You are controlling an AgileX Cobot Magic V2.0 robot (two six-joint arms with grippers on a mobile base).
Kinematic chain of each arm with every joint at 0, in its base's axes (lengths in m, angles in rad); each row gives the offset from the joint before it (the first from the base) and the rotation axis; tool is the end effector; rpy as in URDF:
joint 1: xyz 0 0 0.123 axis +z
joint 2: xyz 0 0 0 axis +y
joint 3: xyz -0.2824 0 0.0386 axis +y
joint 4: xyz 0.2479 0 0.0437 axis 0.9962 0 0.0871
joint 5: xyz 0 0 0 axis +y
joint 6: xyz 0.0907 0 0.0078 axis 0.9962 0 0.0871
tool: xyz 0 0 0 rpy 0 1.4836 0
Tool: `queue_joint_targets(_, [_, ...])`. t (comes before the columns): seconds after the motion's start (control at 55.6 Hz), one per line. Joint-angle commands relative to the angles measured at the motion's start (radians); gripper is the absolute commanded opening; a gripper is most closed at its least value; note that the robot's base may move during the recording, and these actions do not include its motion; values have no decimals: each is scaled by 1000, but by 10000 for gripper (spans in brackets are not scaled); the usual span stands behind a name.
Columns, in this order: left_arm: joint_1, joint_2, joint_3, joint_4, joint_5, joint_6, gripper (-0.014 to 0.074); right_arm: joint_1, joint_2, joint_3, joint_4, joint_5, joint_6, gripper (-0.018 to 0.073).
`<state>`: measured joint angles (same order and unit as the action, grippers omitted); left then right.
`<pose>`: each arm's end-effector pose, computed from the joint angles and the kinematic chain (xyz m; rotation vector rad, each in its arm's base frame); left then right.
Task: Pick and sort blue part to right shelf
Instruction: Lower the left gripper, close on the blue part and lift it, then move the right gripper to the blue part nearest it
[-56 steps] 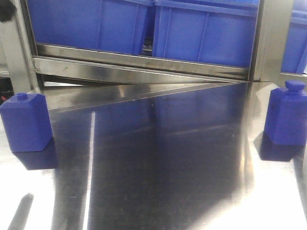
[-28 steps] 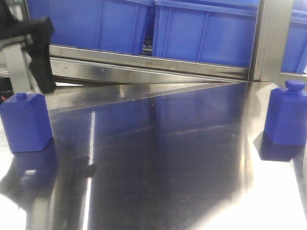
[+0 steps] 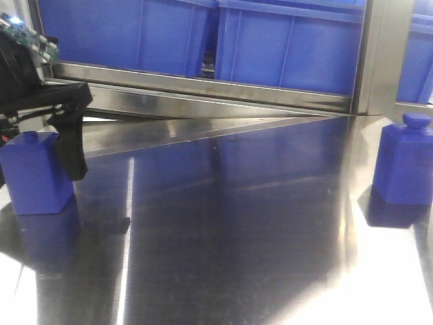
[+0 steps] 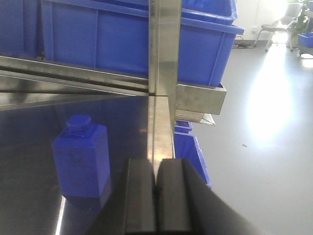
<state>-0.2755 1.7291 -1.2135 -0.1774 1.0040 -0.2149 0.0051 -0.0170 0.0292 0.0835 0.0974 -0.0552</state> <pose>0.3165 -0.1036 0.2225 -0.0371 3.0325 -0.2812 0.0564 0.0010 0.1953 0.0118 1.5929 0.0322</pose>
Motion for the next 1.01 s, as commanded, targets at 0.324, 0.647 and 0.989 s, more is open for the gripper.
queue_joint_targets(0.324, [-6, -38, -30, -18, 3, -12, 489, -6, -11, -8, 2, -92, -1, 58])
queue_joint_targets(0.647, [-6, -42, -111, -18, 64, -12, 281, -6, -11, -8, 2, -107, -1, 58])
queue_joint_targets(0.989, [-6, -262, -104, 39, 66, 58, 316, -6, -11, -8, 2, -109, -1, 58])
